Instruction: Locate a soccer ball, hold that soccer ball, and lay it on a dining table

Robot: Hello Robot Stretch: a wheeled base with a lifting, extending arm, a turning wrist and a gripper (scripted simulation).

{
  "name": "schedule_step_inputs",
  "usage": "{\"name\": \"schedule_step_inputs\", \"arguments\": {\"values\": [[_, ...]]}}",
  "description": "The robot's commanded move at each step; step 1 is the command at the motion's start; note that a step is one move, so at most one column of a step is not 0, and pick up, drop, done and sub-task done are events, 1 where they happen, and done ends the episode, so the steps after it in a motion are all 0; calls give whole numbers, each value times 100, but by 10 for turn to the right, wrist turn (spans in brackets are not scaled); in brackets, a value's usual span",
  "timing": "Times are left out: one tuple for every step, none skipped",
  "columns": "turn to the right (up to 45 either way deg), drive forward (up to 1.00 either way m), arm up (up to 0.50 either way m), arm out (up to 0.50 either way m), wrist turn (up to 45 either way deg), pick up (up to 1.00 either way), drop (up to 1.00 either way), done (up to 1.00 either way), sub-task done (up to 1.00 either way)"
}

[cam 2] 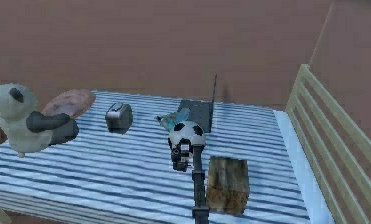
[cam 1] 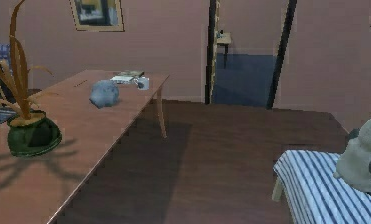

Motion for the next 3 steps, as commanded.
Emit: {"name": "schedule_step_inputs", "arguments": {"values": [[0, 0, 0, 0, 0, 100, 0, 0, 0], [0, 0, 10, 0, 0, 0, 0, 0, 0], [0, 0, 34, 0, 0, 0, 0, 0, 0]]}}
